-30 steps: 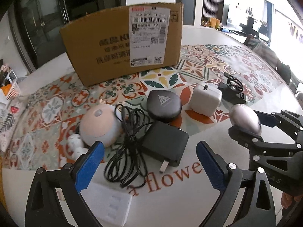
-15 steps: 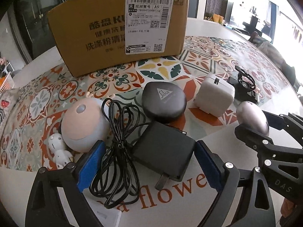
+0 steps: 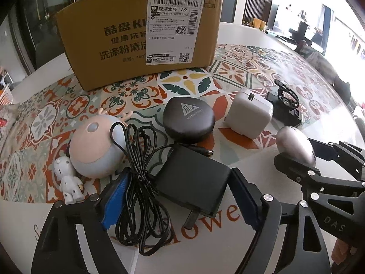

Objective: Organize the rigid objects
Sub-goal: 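Lift the silver speaker with the right tool while the left tool grasps the black adapter, then carry the speaker and adapter over the cardboard box with both tools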

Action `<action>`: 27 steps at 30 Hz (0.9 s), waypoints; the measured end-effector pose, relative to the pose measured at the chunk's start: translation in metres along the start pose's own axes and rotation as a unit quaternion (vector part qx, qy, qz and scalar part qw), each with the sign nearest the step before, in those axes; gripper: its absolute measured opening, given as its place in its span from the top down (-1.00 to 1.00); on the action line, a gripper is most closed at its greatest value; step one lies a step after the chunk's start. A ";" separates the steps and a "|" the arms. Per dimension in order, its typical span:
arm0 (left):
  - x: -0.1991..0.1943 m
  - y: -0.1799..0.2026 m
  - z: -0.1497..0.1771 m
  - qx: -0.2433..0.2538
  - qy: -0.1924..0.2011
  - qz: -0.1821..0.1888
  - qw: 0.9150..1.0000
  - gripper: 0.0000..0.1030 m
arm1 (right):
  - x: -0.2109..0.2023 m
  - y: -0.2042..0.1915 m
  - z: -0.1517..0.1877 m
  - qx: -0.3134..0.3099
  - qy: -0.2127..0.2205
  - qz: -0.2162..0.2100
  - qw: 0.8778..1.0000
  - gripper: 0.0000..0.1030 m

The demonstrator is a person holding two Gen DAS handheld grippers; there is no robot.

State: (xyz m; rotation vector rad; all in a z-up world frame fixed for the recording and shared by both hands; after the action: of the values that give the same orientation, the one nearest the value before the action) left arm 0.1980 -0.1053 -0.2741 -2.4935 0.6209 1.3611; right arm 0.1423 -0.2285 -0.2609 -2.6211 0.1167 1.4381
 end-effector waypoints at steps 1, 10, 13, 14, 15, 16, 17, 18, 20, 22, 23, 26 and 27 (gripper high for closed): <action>-0.002 -0.001 0.000 -0.004 0.001 0.004 1.000 -0.63 | -0.001 0.000 -0.001 0.000 0.001 -0.001 1.000 -0.05; -0.030 -0.005 -0.007 -0.017 0.022 -0.003 1.000 -0.63 | -0.020 -0.009 -0.009 -0.005 0.018 -0.007 1.000 -0.05; -0.044 -0.007 -0.015 -0.017 0.035 -0.009 0.999 -0.63 | -0.029 -0.012 -0.015 -0.004 0.027 -0.010 1.000 -0.05; -0.049 -0.008 -0.017 -0.018 0.039 -0.012 0.999 -0.63 | -0.032 -0.012 -0.017 -0.005 0.029 -0.010 1.000 -0.05; -0.054 -0.010 -0.020 -0.019 0.045 -0.015 0.999 -0.63 | -0.035 -0.013 -0.019 -0.006 0.033 -0.009 0.999 -0.05; -0.059 -0.011 -0.022 -0.020 0.048 -0.017 0.998 -0.63 | -0.040 -0.014 -0.023 -0.006 0.037 -0.009 0.999 -0.05; -0.064 -0.012 -0.025 -0.021 0.052 -0.019 0.998 -0.63 | -0.043 -0.015 -0.026 -0.008 0.041 -0.010 0.999 -0.05; -0.070 -0.015 -0.028 -0.023 0.057 -0.024 0.998 -0.63 | -0.049 -0.017 -0.031 -0.010 0.048 -0.010 0.999 -0.05; -0.079 -0.020 -0.034 -0.030 0.063 -0.030 0.997 -0.63 | -0.056 -0.020 -0.039 -0.014 0.055 -0.009 0.998 -0.05; -0.089 -0.025 -0.041 -0.032 0.072 -0.044 0.996 -0.63 | -0.064 -0.024 -0.046 -0.016 0.063 -0.009 0.998 -0.05; -0.094 -0.028 -0.045 -0.033 0.077 -0.050 0.995 -0.63 | -0.068 -0.027 -0.051 -0.019 0.067 -0.012 0.998 -0.05; -0.108 -0.036 -0.057 -0.040 0.095 -0.061 0.993 -0.63 | -0.079 -0.033 -0.066 -0.019 0.082 -0.016 0.996 -0.05; -0.113 -0.039 -0.062 -0.042 0.100 -0.065 0.992 -0.63 | -0.081 -0.035 -0.069 -0.019 0.085 -0.018 0.996 -0.05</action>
State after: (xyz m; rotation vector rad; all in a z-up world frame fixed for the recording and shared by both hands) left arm 0.2084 -0.0669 -0.1453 -2.7063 0.4379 1.1226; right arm 0.1608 -0.2063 -0.1527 -2.7579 0.0624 1.2153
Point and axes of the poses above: each gripper's, at about its wrist camera, not at the fingertips, and x roughly the way its jaws point, y to its right, z to its underside, the point moved 7 cm from there along x, roughly the way its jaws point, and after that the axes turned 4 degrees about x, right-handed, at the moved point
